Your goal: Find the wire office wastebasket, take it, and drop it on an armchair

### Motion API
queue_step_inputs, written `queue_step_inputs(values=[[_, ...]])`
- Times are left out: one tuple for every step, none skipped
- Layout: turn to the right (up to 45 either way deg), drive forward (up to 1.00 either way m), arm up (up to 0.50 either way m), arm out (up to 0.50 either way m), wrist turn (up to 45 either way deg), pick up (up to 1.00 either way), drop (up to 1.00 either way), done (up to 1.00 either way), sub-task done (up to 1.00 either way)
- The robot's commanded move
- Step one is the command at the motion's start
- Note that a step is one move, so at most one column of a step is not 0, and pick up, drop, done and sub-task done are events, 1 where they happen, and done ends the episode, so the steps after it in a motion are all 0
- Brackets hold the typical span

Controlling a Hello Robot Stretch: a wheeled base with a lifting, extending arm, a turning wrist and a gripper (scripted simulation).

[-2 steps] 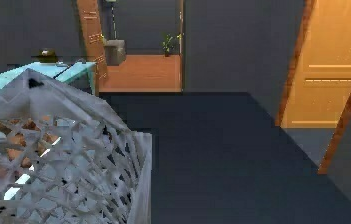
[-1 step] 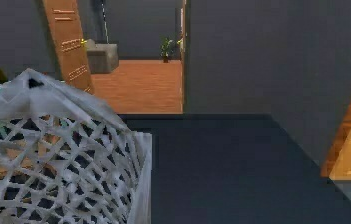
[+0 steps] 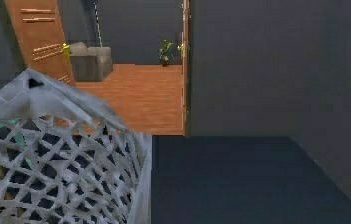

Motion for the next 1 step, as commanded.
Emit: queue_step_inputs(values=[[-12.0, 0.00, 0.00, 0.00, 0.0, 0.00, 0.00, 0.00, 0.00]])
